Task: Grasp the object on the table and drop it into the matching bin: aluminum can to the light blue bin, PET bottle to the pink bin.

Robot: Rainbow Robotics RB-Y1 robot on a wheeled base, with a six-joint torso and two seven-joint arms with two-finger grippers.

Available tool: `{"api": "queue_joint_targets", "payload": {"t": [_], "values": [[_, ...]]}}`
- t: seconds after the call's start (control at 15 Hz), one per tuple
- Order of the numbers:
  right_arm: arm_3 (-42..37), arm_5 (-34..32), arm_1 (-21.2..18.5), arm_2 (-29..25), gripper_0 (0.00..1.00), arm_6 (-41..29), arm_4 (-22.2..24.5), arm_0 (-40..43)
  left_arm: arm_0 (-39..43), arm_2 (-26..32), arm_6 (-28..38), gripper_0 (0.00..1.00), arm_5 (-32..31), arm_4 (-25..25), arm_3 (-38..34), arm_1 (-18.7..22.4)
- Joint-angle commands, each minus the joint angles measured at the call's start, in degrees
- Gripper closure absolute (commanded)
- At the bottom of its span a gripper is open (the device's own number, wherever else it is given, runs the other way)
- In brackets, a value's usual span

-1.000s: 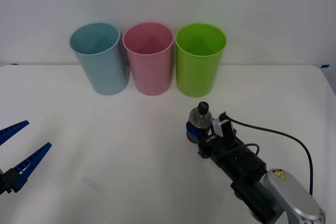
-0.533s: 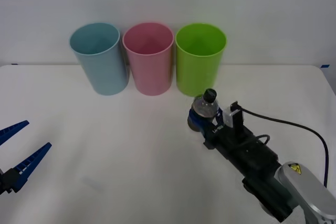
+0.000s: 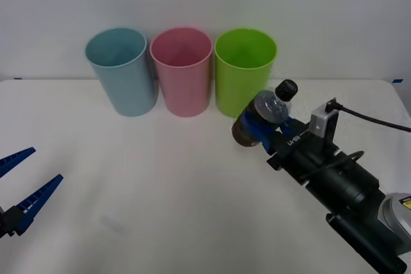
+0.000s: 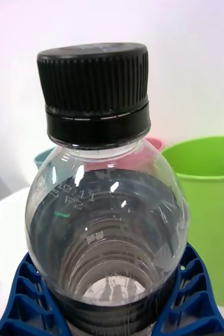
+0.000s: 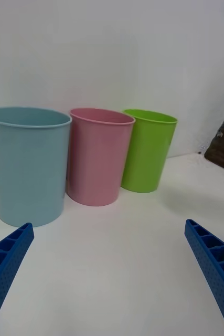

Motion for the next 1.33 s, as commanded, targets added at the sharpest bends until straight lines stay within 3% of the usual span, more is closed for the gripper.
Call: {"api": "queue_joint_targets", "payload": {"t": [0.07, 0.47, 0.8, 1.07, 1.33], "values": [[-3.1, 0.0, -1.5, -1.4, 1.0, -5.8, 0.2, 0.1, 0.0, 0.0, 0.0, 0.0, 0.0, 0.0, 0.0, 0.0], [-3.8, 0.1, -3.2, -2.0, 1.0, -11.8, 0.2, -5.7, 0.0, 0.0, 0.0, 0.0, 0.0, 0.0, 0.0, 0.0], [2.9, 0.2, -2.3, 0.8, 1.0, -13.3, 0.5, -15.9, 0.0, 0.0, 0.0, 0.0, 0.0, 0.0, 0.0, 0.0], [11.2, 0.1, 1.6, 2.8, 1.0, -14.1, 3.0, -24.8, 0.0, 0.0, 0.0, 0.0, 0.0, 0.0, 0.0, 0.0], [21.9, 0.1, 8.3, 2.9, 1.0, -14.9, 7.6, -33.6, 0.0, 0.0, 0.0, 0.0, 0.0, 0.0, 0.0, 0.0]]}}
